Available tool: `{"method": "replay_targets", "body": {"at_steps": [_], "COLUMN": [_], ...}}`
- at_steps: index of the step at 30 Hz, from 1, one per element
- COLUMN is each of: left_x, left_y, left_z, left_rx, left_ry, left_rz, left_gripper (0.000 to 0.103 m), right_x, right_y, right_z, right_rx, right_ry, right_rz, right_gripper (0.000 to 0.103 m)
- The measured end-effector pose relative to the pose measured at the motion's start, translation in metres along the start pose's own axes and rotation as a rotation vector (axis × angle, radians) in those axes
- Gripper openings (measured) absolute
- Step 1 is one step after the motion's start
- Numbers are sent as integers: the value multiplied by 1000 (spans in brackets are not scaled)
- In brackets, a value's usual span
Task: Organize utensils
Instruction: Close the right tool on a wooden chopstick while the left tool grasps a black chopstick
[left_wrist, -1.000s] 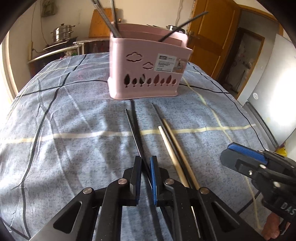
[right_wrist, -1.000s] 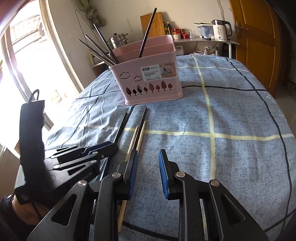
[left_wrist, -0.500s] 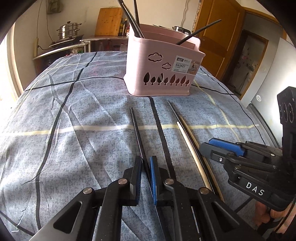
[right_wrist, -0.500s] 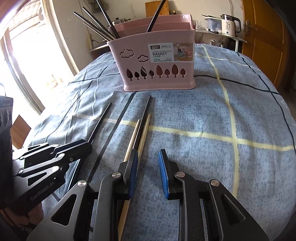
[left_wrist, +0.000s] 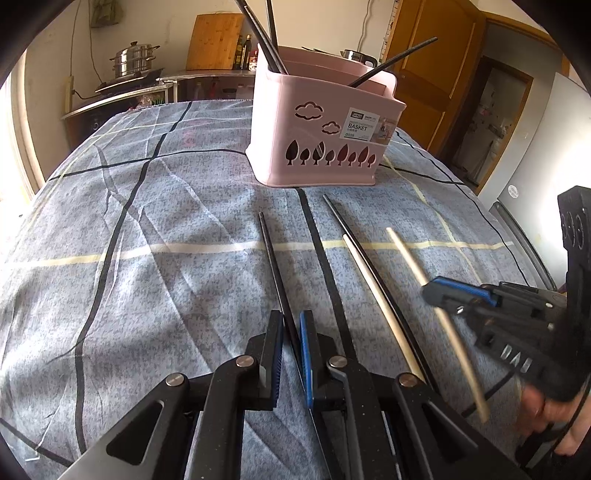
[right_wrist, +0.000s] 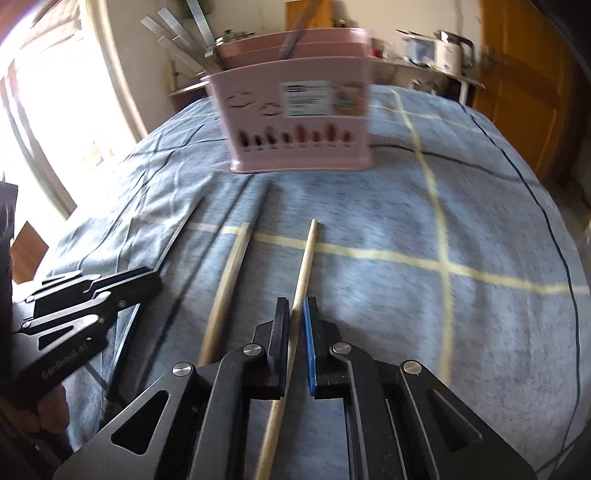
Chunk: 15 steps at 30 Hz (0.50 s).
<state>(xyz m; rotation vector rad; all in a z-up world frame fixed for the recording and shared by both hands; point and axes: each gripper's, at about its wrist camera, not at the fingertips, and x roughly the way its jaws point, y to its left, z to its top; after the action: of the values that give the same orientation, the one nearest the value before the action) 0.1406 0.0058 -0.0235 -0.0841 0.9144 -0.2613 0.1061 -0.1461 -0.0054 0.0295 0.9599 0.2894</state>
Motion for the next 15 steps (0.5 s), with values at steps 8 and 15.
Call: {"method": "replay_targets", "body": {"at_steps": [8, 15], "left_x": [7, 29], "left_y": [1, 10], "left_z": [13, 42], "left_rx": [-8, -29], "left_ry": [29, 57], "left_rz": [-9, -32], "left_gripper": [9, 9], "right_x": [-1, 17], "right_y": [-18, -16], "right_z": [6, 29], "right_rx": [54, 40], "right_ry": [18, 30], "right_rz": [27, 20], "right_gripper": [8, 8]}}
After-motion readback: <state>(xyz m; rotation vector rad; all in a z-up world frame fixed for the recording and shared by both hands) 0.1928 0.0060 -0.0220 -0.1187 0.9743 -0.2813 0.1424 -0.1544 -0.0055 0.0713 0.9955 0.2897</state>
